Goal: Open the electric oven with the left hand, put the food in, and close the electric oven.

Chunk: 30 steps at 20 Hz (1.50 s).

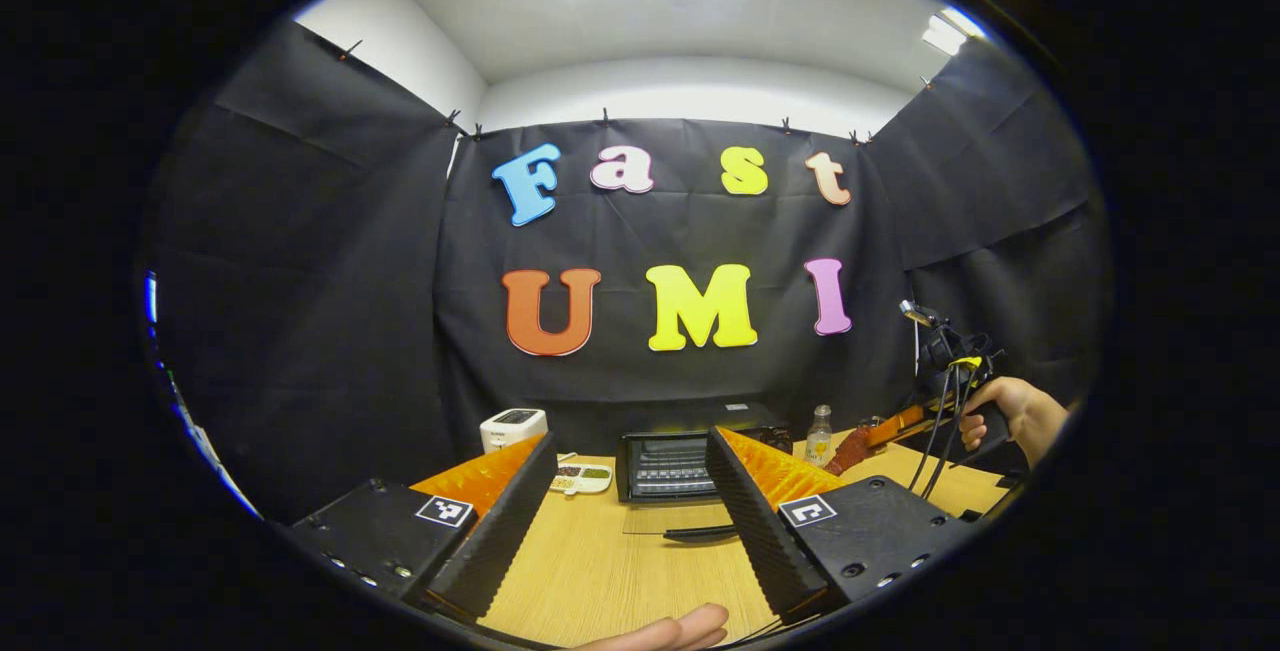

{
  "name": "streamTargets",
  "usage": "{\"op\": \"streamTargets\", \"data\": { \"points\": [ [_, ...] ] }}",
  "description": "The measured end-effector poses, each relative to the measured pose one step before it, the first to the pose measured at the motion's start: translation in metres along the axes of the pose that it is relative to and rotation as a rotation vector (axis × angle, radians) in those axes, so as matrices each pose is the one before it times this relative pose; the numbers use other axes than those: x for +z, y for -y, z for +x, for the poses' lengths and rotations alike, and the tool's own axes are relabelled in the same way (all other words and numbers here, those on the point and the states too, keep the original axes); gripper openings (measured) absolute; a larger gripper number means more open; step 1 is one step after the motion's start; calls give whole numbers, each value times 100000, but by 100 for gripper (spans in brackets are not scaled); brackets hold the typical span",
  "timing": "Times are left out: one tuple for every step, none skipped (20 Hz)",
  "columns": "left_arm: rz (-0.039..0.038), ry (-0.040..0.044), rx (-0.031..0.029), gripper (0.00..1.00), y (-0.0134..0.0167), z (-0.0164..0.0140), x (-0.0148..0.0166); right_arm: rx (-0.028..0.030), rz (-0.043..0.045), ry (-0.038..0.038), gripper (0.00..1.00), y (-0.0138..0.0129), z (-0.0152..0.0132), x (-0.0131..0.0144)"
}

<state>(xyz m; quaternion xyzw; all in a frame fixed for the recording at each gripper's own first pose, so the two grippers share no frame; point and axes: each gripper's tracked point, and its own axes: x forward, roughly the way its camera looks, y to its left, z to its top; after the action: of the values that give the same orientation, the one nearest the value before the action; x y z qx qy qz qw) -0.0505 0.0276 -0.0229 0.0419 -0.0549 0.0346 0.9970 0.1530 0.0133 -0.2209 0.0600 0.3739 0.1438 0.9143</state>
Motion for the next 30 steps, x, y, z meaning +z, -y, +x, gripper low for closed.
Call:
{"op": "streamTargets", "data": {
  "points": [
    [-633, 3, 134, 95, -141, 53, 31, -193, -1785, 1187, 10, -580, -251, 57],
    [-784, -678, -51, 95, -69, 84, -277, -778, -465, 1202, 10, -473, -91, 26],
    [-485, -390, -103, 95, -98, 65, -224, -92, -1775, 1407, 9, -704, -16, 149],
    [-108, -513, -328, 95, -36, -16, -144, -319, -2742, 1507, 8, -729, -96, -25],
    [416, -480, -74, 95, -72, -70, -187, -1299, -2759, 1267, 8, -504, 40, 70],
    [691, -86, 146, 95, -175, 79, -182, -1252, -3028, 1457, 8, -583, 11, -5],
    [670, -6, 432, 95, -254, 110, -77, -825, -2703, 1983, 8, -731, 62, 132],
    [329, -30, 491, 95, -130, 247, -168, -749, -2383, 2187, 10, -847, 221, 101],
    [-9, -274, 117, 95, -108, 101, -201, -817, -2443, 2125, 8, -717, 132, 193],
    [-209, -553, -11, 95, 1, 80, -270, -882, -2608, 2229, 8, -707, 174, 69],
    [-197, -588, 133, 95, -159, 33, -218, -1093, -3026, 2563, 8, -656, 126, 257],
    [-74, -373, 209, 95, -311, 106, -253, -547, -2758, 2333, 8, -837, 237, 175],
    [132, -175, 301, 95, -185, 142, -160, -61, -1847, 2072, 8, -823, 72, 151],
    [250, -311, 486, 95, -277, 214, -169, 513, -1045, 1577, 8, -1026, 209, 165],
    [287, -136, 684, 95, -372, 126, -142, 567, -537, 1201, 8, -829, 237, 83],
    [300, -55, 457, 95, -259, 188, -137, 767, -329, 1362, 8, -648, 396, 94],
    [266, -61, 586, 95, -333, 268, -88, 398, 0, 1286, 8, -597, 551, 68],
    [64, 167, 866, 95, -387, 279, 43, 252, 392, 1025, 8, -465, 570, 119],
    [-192, 139, 806, 95, -416, 399, -4, 366, 949, 1228, 8, -381, 592, 153],
    [-541, -215, 821, 95, -346, 586, -137, 524, 1578, 1111, 8, -421, 659, 172],
    [-598, 1, 1032, 95, -276, 441, -12, 414, 1931, 957, 8, -195, 807, 110],
    [-677, 100, 831, 95, -283, 521, -25, 332, 1921, 835, 8, -159, 920, 172],
    [-748, 69, 177, 95, -95, 744, -80, 562, 1698, 687, 8, -165, 1001, 37],
    [-826, -324, -234, 95, 37, 551, -225, 598, 1480, 274, 8, -232, 1043, -91],
    [-288, -106, -325, 95, 79, 455, -118, 613, 1527, -348, 8, -71, 1003, -184],
    [38, -67, 66, 95, -89, 520, -93, 595, 1517, -792, 8, -220, 1067, -222],
    [164, -69, 248, 95, -63, 470, -49, 489, 1764, -438, 8, -131, 1055, -231],
    [374, -541, -332, 84, 50, 381, -330, 506, 1356, -529, 8, -147, 1052, -190],
    [350, -647, -315, 95, 19, 389, -345, 174, 1471, -967, 8, -101, 974, -356],
    [368, -160, 406, 95, -22, 407, -70, -113, 1290, -762, 8, -5, 1043, -255]
  ]
}}
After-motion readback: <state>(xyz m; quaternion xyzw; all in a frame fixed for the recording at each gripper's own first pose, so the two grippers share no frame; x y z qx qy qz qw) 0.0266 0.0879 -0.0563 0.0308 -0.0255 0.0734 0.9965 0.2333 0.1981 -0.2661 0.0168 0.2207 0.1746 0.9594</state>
